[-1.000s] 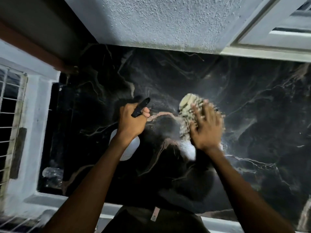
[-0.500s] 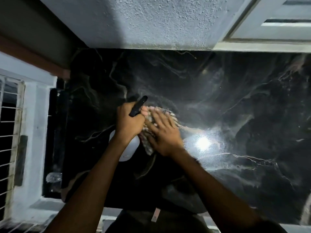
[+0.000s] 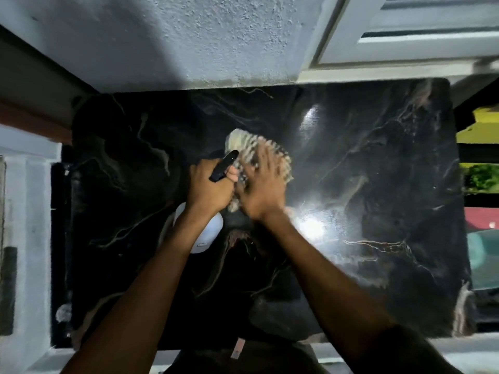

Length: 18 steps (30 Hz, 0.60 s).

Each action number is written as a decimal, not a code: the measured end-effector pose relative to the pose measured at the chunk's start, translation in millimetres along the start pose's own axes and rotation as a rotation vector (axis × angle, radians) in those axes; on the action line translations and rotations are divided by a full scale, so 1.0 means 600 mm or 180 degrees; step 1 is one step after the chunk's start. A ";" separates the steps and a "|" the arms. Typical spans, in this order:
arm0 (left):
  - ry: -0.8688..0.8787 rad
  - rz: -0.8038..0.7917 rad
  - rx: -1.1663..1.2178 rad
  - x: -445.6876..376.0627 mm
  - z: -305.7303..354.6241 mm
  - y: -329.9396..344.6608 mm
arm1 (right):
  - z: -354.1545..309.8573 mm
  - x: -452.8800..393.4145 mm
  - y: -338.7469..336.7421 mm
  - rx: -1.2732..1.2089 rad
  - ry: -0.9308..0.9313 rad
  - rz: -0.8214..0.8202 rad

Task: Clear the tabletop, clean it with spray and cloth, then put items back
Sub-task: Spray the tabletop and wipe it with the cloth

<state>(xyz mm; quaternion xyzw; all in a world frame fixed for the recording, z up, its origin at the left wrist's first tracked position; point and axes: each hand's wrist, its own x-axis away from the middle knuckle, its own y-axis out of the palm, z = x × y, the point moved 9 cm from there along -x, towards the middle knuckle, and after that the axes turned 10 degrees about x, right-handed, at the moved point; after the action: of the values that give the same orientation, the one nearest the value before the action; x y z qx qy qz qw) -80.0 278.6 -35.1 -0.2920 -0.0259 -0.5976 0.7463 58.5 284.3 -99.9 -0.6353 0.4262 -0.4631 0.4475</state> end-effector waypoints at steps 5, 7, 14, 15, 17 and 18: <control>0.0018 -0.0090 -0.0027 -0.009 0.015 0.018 | 0.046 0.141 0.033 0.0136 -0.0793 -0.0017; -0.0148 -0.0032 0.0116 -0.014 0.000 0.018 | 0.167 0.144 0.014 0.0244 -0.0308 -0.0023; -0.0176 -0.0039 0.0024 -0.011 0.001 0.027 | 0.371 -0.075 -0.084 -0.0050 0.2025 0.0097; -0.0173 -0.0051 0.0018 -0.013 0.004 0.029 | 0.337 -0.107 -0.084 -0.0075 0.2012 0.0064; -0.0151 -0.0032 -0.0035 -0.020 0.015 0.028 | 0.229 -0.153 -0.074 0.0029 0.1460 -0.0026; -0.0125 0.0006 -0.0085 -0.024 0.021 0.026 | 0.164 -0.159 -0.066 0.0092 0.1009 -0.0055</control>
<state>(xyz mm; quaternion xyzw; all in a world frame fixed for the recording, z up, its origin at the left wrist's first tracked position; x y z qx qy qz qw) -66.1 299.1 -36.4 -0.3137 -0.0323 -0.5913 0.7422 139.2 402.2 -98.6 -0.5515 0.4792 -0.5675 0.3797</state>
